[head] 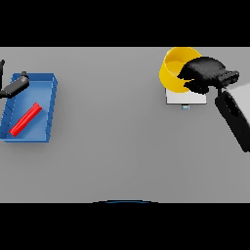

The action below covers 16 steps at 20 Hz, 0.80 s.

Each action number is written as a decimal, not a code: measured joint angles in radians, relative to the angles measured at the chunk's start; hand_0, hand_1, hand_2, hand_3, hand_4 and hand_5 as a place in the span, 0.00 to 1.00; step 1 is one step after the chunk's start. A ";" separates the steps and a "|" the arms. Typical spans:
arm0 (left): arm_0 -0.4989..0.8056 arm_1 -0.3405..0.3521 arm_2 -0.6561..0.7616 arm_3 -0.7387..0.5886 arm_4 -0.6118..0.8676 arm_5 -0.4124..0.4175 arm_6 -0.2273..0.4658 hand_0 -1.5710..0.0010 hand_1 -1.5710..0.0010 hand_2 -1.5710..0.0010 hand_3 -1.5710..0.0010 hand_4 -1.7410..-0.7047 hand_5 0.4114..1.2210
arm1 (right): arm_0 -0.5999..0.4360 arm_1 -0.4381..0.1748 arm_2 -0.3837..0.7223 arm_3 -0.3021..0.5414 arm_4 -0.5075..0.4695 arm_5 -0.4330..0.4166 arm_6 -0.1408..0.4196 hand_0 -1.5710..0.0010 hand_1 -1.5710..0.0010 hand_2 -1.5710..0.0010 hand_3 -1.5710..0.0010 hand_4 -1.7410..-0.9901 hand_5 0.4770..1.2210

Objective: Pick up the red beaker and tilt it to pour out 1 green nut into yellow bowl. Pick up the yellow bowl and place it on the metallic measuring scale.

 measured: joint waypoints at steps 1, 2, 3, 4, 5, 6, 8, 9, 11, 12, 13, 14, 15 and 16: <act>0.005 0.008 0.006 -0.006 0.003 0.003 -0.008 1.00 1.00 1.00 1.00 0.89 0.45 | -0.013 0.005 0.002 0.045 0.007 -0.014 -0.008 0.00 0.00 0.00 0.25 0.03 1.00; 0.008 0.008 0.005 0.004 0.001 0.001 -0.009 1.00 1.00 1.00 1.00 0.89 0.44 | -0.021 0.003 -0.001 0.084 0.008 -0.027 -0.018 0.00 0.00 0.00 0.23 0.03 1.00; 0.007 0.000 0.004 0.013 0.002 -0.002 -0.013 1.00 1.00 1.00 1.00 0.89 0.43 | -0.026 0.013 0.000 0.134 0.016 -0.048 -0.014 0.00 0.00 0.00 0.22 0.03 1.00; 0.010 0.007 0.008 0.011 0.005 -0.006 -0.014 1.00 1.00 1.00 1.00 0.89 0.43 | -0.023 0.013 0.005 0.167 0.022 -0.067 -0.027 0.00 0.00 0.00 0.20 0.02 1.00; 0.002 0.005 0.010 0.021 0.001 -0.004 -0.014 1.00 1.00 1.00 1.00 0.89 0.43 | -0.026 0.024 0.007 0.187 0.025 -0.082 -0.017 0.00 0.00 0.00 0.17 0.02 1.00; 0.007 0.008 0.009 0.017 0.005 -0.007 -0.011 1.00 1.00 1.00 1.00 0.89 0.43 | -0.034 0.026 0.009 0.224 0.026 -0.099 -0.047 0.00 0.00 0.00 0.13 0.02 1.00; 0.009 -0.007 -0.002 0.031 -0.006 -0.006 -0.018 1.00 1.00 1.00 1.00 0.90 0.42 | -0.047 0.041 0.014 0.276 0.030 -0.132 -0.059 0.00 0.00 0.00 0.10 0.02 1.00; 0.010 -0.001 -0.003 0.016 -0.008 -0.002 -0.019 1.00 1.00 1.00 1.00 0.91 0.41 | -0.051 0.050 0.017 0.295 0.029 -0.139 -0.056 0.00 0.01 0.00 0.09 0.02 1.00; -0.003 0.007 0.005 0.020 -0.006 -0.008 -0.013 1.00 1.00 1.00 1.00 0.91 0.40 | -0.060 0.064 0.023 0.351 0.033 -0.164 -0.067 0.00 0.03 0.00 0.06 0.02 1.00; -0.005 0.002 0.007 0.024 -0.001 -0.008 -0.016 1.00 1.00 1.00 1.00 0.91 0.39 | -0.059 0.072 0.027 0.371 0.032 -0.175 -0.070 0.00 0.05 0.00 0.05 0.02 1.00; -0.001 -0.003 0.005 0.025 0.001 -0.009 -0.019 1.00 1.00 1.00 1.00 0.91 0.39 | -0.065 0.078 0.029 0.389 0.030 -0.183 -0.073 0.00 0.05 0.00 0.05 0.02 1.00; -0.001 0.002 0.008 0.011 0.007 -0.011 -0.016 1.00 1.00 1.00 1.00 0.90 0.39 | -0.056 0.085 0.034 0.393 0.028 -0.184 -0.066 0.00 0.06 0.00 0.04 0.02 1.00; -0.010 -0.007 0.004 0.017 0.004 -0.010 -0.006 1.00 1.00 1.00 1.00 0.90 0.40 | -0.059 0.089 0.036 0.406 0.028 -0.196 -0.074 0.00 0.07 0.00 0.05 0.02 1.00; -0.015 -0.014 0.002 0.026 0.002 -0.011 -0.007 1.00 1.00 1.00 1.00 0.90 0.40 | -0.068 0.089 0.038 0.415 0.029 -0.201 -0.080 0.01 0.10 0.00 0.06 0.03 1.00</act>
